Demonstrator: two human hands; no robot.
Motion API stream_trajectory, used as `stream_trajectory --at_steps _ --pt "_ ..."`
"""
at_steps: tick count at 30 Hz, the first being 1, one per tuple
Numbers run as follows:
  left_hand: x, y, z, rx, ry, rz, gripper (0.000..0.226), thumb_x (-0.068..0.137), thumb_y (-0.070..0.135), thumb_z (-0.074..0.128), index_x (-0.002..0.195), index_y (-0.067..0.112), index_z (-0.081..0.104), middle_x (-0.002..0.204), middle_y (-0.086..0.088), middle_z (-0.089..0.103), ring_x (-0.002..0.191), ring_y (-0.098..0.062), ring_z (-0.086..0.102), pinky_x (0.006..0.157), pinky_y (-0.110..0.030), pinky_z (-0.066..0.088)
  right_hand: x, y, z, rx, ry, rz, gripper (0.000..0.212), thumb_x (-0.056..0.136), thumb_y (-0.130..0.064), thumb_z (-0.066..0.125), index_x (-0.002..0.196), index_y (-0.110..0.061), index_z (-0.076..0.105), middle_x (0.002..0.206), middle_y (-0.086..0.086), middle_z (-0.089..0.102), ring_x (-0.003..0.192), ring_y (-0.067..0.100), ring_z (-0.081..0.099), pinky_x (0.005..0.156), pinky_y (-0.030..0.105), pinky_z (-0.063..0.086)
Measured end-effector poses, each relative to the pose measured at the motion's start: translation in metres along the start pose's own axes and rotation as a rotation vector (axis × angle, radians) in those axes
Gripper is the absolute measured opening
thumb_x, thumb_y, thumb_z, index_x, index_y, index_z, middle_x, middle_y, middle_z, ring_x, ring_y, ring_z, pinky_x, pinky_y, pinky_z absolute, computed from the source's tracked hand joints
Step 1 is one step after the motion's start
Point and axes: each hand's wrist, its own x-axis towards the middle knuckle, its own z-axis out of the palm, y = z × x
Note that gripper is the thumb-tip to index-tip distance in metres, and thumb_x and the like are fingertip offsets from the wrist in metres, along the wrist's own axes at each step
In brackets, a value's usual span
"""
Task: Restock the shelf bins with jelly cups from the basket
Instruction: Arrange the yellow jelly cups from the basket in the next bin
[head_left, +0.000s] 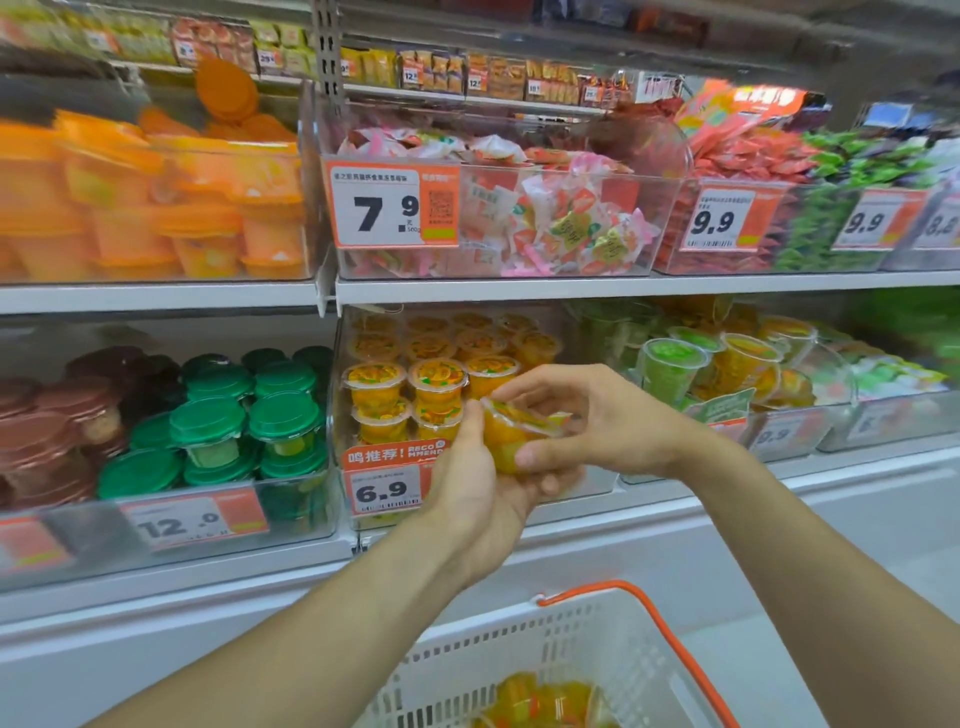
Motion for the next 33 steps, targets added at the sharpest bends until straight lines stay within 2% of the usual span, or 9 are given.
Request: stream_trajectory --at_steps 3,6,8,12,18,20,23,27,33 --pt "-0.002 0.0 -0.002 0.177 0.011 -0.06 0.071 0.105 0.055 0.017 0.122 0.0 0.059 0.096 -0.025 0.069 0.065 -0.029 0.064 0.043 -0.026 0.043 -0.004 0.007 -0.011 0.092 0.091 -0.008 0.056 0.069 -0.016 0.09 0.12 -0.019 0.069 0.116 0.009 0.069 0.113 0.026 0.064 0.097 0.04 0.053" --pt "-0.005 0.002 -0.01 0.351 0.104 -0.095 0.034 0.107 0.033 0.034 0.108 0.007 0.056 0.084 -0.018 0.071 0.06 -0.026 0.063 0.046 -0.028 0.04 0.001 0.02 -0.025 0.07 0.362 0.09 0.057 0.065 -0.007 0.091 0.116 -0.016 0.068 0.113 0.011 0.069 0.105 0.027 0.068 0.088 0.027 0.056" --pt "-0.006 0.001 -0.018 0.452 0.17 -0.099 0.02 0.104 0.02 0.039 0.106 0.009 0.056 0.083 -0.014 0.071 0.056 -0.023 0.061 0.046 -0.027 0.039 0.011 0.039 -0.027 -0.093 0.552 0.219 0.055 0.064 -0.007 0.092 0.112 -0.017 0.066 0.108 0.002 0.068 0.1 0.019 0.068 0.08 0.016 0.051" --pt "-0.003 -0.002 -0.027 0.528 0.225 -0.121 0.016 0.102 0.014 0.042 0.101 0.008 0.057 0.078 -0.011 0.068 0.055 -0.021 0.058 0.046 -0.027 0.037 0.034 0.073 -0.019 -0.298 0.721 0.335 0.063 0.062 -0.019 0.093 0.118 -0.017 0.063 0.121 0.002 0.065 0.115 0.017 0.06 0.09 0.021 0.042" --pt "0.003 -0.007 -0.035 0.574 0.212 -0.147 0.015 0.101 0.013 0.046 0.11 0.006 0.056 0.074 -0.01 0.068 0.051 -0.02 0.057 0.046 -0.027 0.035 0.062 0.085 -0.005 -0.383 0.744 0.388 0.064 0.069 -0.035 0.09 0.122 -0.016 0.061 0.122 0.008 0.062 0.112 0.025 0.059 0.09 0.034 0.047" --pt "0.005 -0.007 -0.037 0.586 0.211 -0.156 0.014 0.101 0.013 0.047 0.108 0.006 0.056 0.074 -0.011 0.067 0.051 -0.02 0.057 0.046 -0.027 0.035 0.064 0.085 -0.004 -0.415 0.683 0.411 0.07 0.066 -0.035 0.091 0.126 -0.019 0.057 0.123 0.009 0.059 0.112 0.028 0.059 0.09 0.036 0.047" --pt "0.007 -0.009 -0.041 0.607 0.208 -0.161 0.014 0.1 0.013 0.049 0.109 0.006 0.057 0.071 -0.01 0.068 0.05 -0.02 0.057 0.046 -0.028 0.034 0.064 0.08 -0.008 -0.453 0.528 0.505 0.088 0.062 -0.024 0.092 0.138 -0.024 0.047 0.127 0.011 0.056 0.115 0.029 0.056 0.091 0.036 0.048" --pt "0.01 -0.012 -0.045 0.632 0.207 -0.173 0.014 0.1 0.013 0.048 0.109 0.006 0.057 0.07 -0.008 0.068 0.05 -0.02 0.058 0.047 -0.028 0.035 0.064 0.084 -0.001 -0.449 0.604 0.487 0.081 0.068 -0.009 0.087 0.137 -0.025 0.048 0.121 0.012 0.062 0.108 0.03 0.061 0.088 0.036 0.052" --pt "0.012 -0.015 -0.047 0.656 0.204 -0.177 0.015 0.101 0.013 0.047 0.108 0.006 0.058 0.068 -0.007 0.069 0.051 -0.02 0.058 0.047 -0.027 0.035 0.064 0.085 0.006 -0.431 0.652 0.482 0.083 0.066 -0.01 0.09 0.135 -0.027 0.049 0.117 0.012 0.064 0.106 0.032 0.062 0.091 0.043 0.054"
